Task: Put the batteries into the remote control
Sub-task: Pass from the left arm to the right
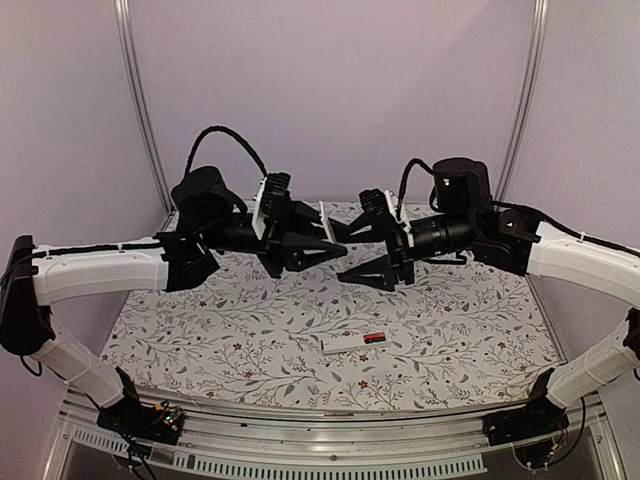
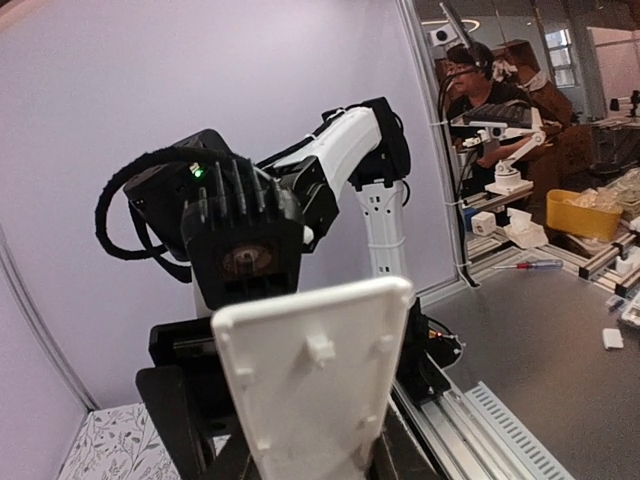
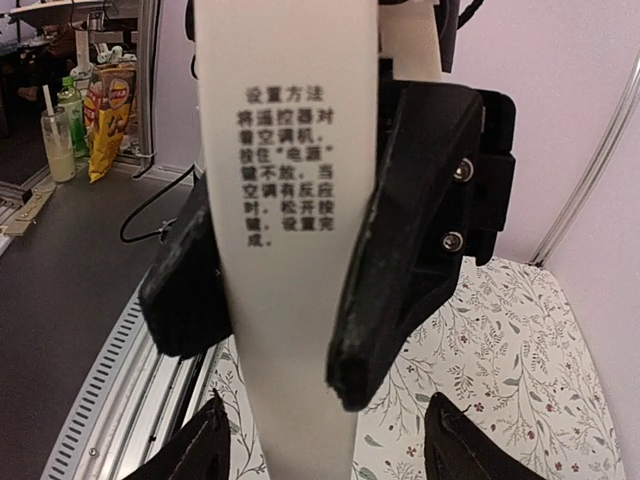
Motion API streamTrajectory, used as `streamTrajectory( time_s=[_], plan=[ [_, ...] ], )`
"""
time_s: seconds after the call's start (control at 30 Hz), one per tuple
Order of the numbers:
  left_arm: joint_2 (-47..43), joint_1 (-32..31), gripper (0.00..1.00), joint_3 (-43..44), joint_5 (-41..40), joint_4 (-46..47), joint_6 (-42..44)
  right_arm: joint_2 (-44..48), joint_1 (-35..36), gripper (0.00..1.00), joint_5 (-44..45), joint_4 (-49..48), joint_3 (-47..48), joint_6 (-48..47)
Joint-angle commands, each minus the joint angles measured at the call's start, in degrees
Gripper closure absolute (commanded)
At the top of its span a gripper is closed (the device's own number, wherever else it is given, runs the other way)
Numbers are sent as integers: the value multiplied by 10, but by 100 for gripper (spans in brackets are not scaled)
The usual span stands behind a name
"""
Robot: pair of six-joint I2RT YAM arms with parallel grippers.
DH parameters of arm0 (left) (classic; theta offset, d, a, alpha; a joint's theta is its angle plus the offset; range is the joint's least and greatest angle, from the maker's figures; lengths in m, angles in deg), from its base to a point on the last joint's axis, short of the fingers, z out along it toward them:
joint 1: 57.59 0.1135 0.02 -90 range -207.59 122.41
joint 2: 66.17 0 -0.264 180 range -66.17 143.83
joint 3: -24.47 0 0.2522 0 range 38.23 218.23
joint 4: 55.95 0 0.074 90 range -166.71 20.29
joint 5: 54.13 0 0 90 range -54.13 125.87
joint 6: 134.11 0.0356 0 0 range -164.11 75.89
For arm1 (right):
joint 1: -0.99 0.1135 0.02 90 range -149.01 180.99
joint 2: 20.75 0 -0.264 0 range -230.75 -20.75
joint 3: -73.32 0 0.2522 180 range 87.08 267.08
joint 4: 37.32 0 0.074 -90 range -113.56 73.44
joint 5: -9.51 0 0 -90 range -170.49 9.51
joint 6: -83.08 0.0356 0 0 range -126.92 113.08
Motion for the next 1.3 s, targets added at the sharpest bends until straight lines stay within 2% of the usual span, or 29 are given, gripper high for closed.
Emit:
streamTrajectory(
  time_s=[0.0, 0.1, 0.27, 0.5, 0.53, 0.57, 0.6, 0.63, 0.7, 0.8, 0.9, 1.1, 1.2, 1.27],
  plan=[
    [-6, -8, 74, 12, 14, 8, 5, -27, -2, 40, -53, 1, 32, 16],
    [-8, -10, 74, 11, 14, 8, 5, -35, -2, 43, -69, -2, 37, 19],
    [-7, -9, 74, 9, 10, 8, 4, -43, -2, 62, -81, -5, 39, 27],
    [-9, -9, 74, 5, -9, 6, 8, -25, -3, 75, -60, -7, 26, 29],
    [-10, -9, 71, 4, -14, 6, 7, -23, -3, 76, -53, -7, 25, 30],
    [-11, -9, 61, 3, -22, 6, 7, -20, -2, 77, -47, -6, 22, 30],
    [-14, -9, 44, 1, -31, 6, 6, -18, -2, 78, -38, -6, 20, 30],
    [-18, -9, 33, -2, -39, 5, 7, -15, -3, 78, -28, -5, 17, 30],
    [-30, -8, 18, -15, -57, 2, 14, -8, -9, 78, -16, 3, 11, 29],
    [-58, -7, 10, -40, -97, -14, 29, -5, -26, 78, -2, 31, 10, 31],
    [-93, -5, 8, -56, -149, -75, 53, -12, -39, 79, 39, 93, 19, 17],
    [-156, -4, 8, -49, -311, -322, 158, -56, -58, 79, 171, 233, 42, -31],
    [-171, -4, 9, -48, -355, -412, 200, -85, -59, 79, 211, 272, 47, -38],
    [-173, -5, 10, -49, -367, -438, 220, -103, -59, 80, 212, 286, 52, -37]
  ],
)
